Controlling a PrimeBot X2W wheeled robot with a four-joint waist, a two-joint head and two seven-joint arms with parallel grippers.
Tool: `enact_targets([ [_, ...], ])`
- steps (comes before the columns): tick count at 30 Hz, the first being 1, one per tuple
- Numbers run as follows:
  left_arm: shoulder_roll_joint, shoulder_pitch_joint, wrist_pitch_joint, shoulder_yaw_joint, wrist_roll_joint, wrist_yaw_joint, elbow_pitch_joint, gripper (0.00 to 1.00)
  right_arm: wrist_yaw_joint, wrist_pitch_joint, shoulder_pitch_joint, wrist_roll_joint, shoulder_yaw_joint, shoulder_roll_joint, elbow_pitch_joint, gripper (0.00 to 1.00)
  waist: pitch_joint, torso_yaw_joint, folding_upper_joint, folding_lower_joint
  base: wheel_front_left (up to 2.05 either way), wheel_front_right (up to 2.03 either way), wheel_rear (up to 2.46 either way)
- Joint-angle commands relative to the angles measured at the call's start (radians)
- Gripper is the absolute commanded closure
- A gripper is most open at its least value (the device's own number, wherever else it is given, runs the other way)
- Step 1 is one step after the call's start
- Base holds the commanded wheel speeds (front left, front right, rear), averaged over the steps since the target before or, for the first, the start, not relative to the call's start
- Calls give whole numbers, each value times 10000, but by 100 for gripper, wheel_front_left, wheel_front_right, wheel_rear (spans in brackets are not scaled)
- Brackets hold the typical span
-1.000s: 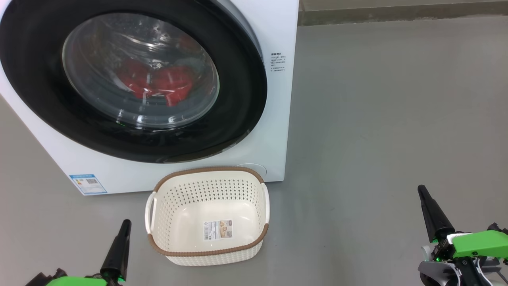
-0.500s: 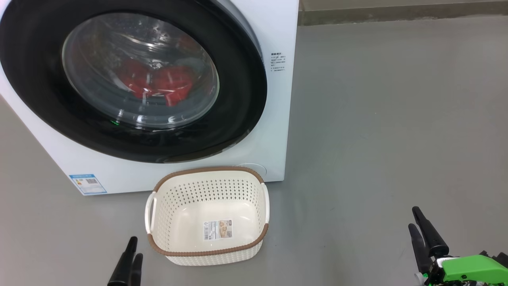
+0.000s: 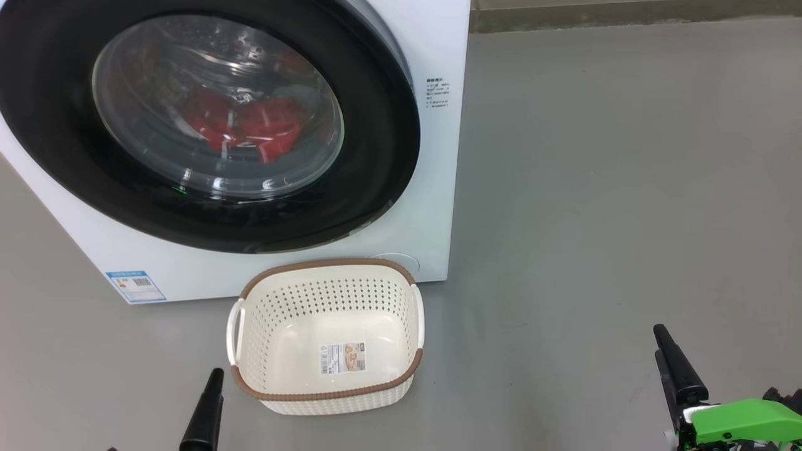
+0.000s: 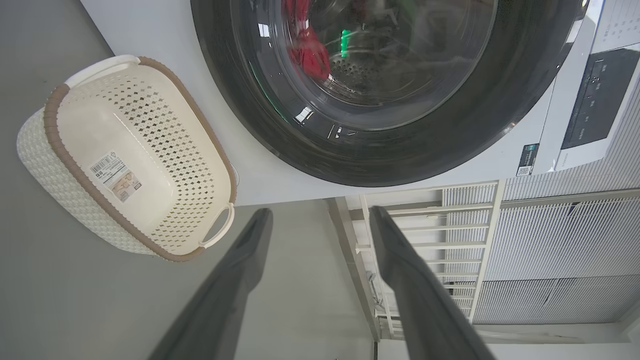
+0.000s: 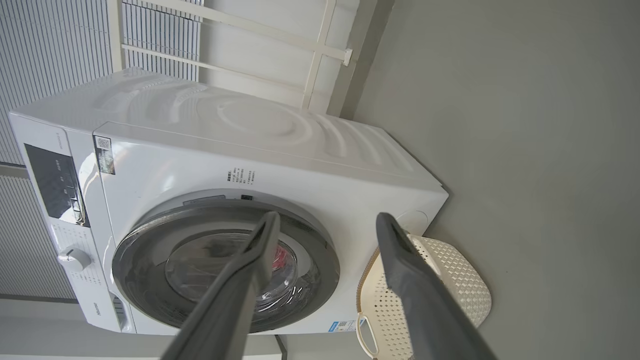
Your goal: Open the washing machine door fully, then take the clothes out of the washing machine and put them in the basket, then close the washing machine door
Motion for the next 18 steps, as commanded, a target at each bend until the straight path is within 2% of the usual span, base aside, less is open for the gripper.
enact_targets([
  [1,131,-230,-132,47,428,-16,-338,0,3,-144,-131,-399,91,-204,-291,0,20,0,0,-1,0,0,0],
  [18,161,-266,-629,-312,3115,375,-650,0,3,-643,-92,-2530,332,-382,-468,0,182,-27,0,-1,0,0,0],
])
